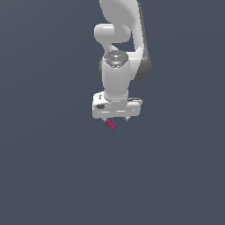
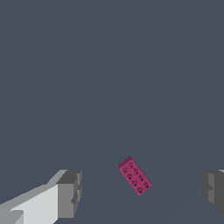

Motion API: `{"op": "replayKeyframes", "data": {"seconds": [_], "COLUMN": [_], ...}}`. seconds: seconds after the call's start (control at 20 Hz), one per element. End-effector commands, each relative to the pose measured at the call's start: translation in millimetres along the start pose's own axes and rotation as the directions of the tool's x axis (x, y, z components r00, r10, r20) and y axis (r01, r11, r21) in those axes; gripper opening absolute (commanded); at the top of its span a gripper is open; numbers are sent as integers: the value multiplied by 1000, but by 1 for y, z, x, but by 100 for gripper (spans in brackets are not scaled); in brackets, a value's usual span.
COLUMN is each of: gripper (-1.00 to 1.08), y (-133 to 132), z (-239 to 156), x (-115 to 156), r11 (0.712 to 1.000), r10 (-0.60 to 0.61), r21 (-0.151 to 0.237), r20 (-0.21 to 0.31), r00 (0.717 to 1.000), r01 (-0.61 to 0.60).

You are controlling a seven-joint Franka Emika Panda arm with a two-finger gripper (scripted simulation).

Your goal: Pick up the object and move it to a goal position.

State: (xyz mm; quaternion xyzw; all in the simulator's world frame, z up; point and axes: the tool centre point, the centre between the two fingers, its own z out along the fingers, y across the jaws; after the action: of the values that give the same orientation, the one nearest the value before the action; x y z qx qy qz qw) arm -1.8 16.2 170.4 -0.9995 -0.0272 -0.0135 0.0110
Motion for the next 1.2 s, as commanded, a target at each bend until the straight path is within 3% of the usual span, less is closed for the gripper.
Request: {"op": "replayKeyframes", "data": {"seconds": [0.0, 0.25, 0.5, 1.15], "gripper": [100, 100, 100, 100], "y": [2, 8, 13, 22], "z": [7, 25, 48, 94], "x": [-4, -15, -30, -68], "r11": [999, 990, 963, 836], "r10": [-37, -141, -271, -548], "r21": [-3, -9, -13, -5], "r20": [2, 8, 17, 33], "r00": [999, 990, 963, 836], "r01": [37, 141, 271, 549]}}
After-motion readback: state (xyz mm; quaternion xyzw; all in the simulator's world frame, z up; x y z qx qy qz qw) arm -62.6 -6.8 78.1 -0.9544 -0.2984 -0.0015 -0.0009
